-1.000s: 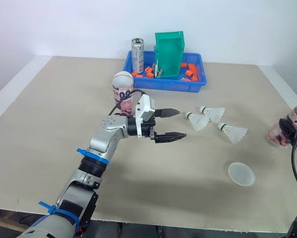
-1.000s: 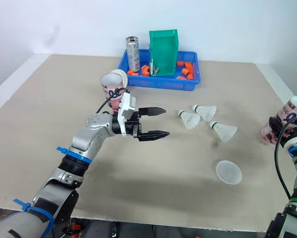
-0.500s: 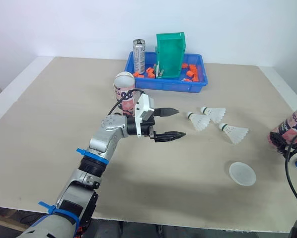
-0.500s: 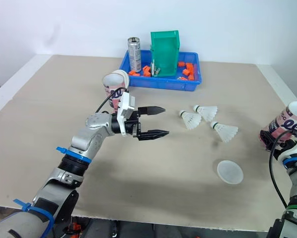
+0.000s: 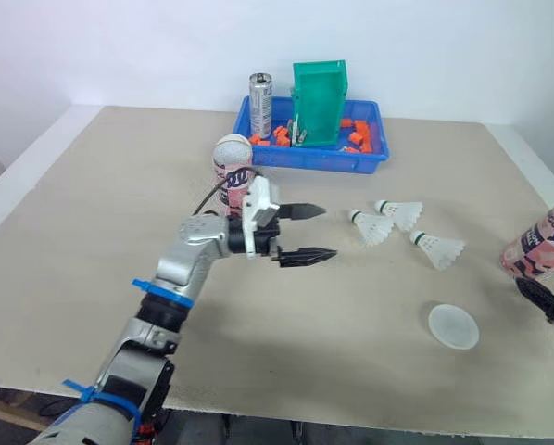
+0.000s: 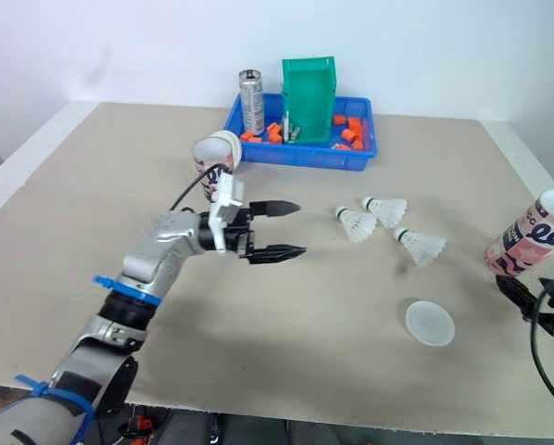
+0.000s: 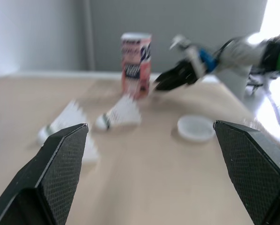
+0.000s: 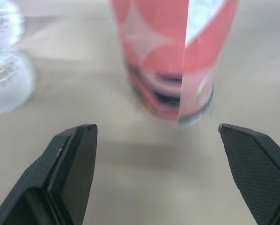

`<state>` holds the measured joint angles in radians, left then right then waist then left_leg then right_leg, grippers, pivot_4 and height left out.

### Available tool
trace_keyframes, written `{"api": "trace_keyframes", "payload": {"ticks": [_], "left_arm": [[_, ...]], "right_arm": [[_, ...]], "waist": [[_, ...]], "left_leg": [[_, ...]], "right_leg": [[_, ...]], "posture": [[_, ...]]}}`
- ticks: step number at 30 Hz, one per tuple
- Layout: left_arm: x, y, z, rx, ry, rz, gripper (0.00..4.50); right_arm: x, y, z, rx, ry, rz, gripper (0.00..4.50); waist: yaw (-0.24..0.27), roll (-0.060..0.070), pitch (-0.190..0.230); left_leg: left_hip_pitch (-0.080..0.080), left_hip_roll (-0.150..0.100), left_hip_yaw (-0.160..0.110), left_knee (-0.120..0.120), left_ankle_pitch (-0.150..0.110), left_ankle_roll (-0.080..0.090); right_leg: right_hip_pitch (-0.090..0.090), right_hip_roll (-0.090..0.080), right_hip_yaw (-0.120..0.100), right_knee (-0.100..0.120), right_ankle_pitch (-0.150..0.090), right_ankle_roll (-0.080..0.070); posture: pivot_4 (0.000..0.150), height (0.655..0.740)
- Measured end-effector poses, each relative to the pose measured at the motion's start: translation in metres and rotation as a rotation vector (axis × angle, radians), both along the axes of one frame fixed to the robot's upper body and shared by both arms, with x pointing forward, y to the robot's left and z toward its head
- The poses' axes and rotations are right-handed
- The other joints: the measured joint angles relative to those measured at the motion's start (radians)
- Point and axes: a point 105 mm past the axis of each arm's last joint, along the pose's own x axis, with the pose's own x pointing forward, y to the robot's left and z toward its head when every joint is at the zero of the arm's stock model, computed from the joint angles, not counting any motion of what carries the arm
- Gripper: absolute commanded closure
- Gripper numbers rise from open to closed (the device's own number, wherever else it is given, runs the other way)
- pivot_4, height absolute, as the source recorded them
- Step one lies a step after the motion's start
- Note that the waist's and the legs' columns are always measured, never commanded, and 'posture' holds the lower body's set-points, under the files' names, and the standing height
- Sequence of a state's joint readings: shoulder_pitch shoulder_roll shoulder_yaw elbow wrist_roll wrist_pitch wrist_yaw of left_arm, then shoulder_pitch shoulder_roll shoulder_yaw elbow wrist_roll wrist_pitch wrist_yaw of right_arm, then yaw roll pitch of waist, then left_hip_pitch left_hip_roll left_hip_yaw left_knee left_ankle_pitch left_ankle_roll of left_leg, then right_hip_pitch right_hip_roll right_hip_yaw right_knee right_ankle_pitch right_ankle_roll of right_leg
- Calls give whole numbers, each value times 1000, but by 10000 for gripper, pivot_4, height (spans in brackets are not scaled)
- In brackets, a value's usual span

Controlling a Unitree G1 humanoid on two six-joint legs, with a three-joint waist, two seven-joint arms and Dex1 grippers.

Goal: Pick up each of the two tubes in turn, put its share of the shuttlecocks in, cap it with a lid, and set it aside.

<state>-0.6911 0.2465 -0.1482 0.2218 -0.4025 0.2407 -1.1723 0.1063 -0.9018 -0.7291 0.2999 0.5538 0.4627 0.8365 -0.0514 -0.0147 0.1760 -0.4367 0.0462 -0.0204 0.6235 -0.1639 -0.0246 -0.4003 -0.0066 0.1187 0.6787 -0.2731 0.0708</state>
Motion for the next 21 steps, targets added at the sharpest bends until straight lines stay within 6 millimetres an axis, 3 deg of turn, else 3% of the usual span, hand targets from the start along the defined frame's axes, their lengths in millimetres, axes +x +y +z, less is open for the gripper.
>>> {"api": "trace_keyframes", "payload": {"ticks": [1, 4, 7, 13, 19, 21], "left_arm": [[0, 4, -2, 3, 9, 12, 0], [-7, 31, -10, -1, 86, 101, 0], [-10, 53, -11, -6, 144, 198, 0], [-11, 80, -3, -18, 175, 368, 0], [15, 113, -13, -38, 175, 660, 0], [26, 121, -23, -49, 175, 743, 0]], "right_arm": [[-2, 7, 4, 4, -6, 35, 636], [-1, 78, 39, -27, -110, 319, 636], [1, 126, 59, -42, -183, 490, 636], [14, 184, 61, -15, -227, 656, 636], [31, 222, 58, 30, -299, 712, 636], [32, 237, 49, 40, -279, 747, 636]], "waist": [[-3, 0, 0], [-20, 1, -1], [-21, -1, 0], [-17, -5, 2], [-8, -6, 2], [2, -7, 2]], "left_leg": [[0, 0, 0, 0, 0, 0], [1, 2, -1, 0, 0, 0], [2, 2, -3, 0, 3, -1], [0, 0, -1, 2, 6, 0], [-1, 0, -2, 1, 6, 0], [-1, 0, -2, -1, 6, 0]], "right_leg": [[0, 0, 0, 0, 0, 0], [0, 1, 0, 2, 0, -1], [1, 1, -2, 2, 1, -3], [2, -1, -1, 1, 2, -5], [0, 0, -1, 1, 2, -5], [0, 0, -1, 0, 2, -4]], "posture": [[1500, 7362], [1500, 7362], [1500, 7362], [1500, 7362], [1500, 7362], [1500, 7362]]}}
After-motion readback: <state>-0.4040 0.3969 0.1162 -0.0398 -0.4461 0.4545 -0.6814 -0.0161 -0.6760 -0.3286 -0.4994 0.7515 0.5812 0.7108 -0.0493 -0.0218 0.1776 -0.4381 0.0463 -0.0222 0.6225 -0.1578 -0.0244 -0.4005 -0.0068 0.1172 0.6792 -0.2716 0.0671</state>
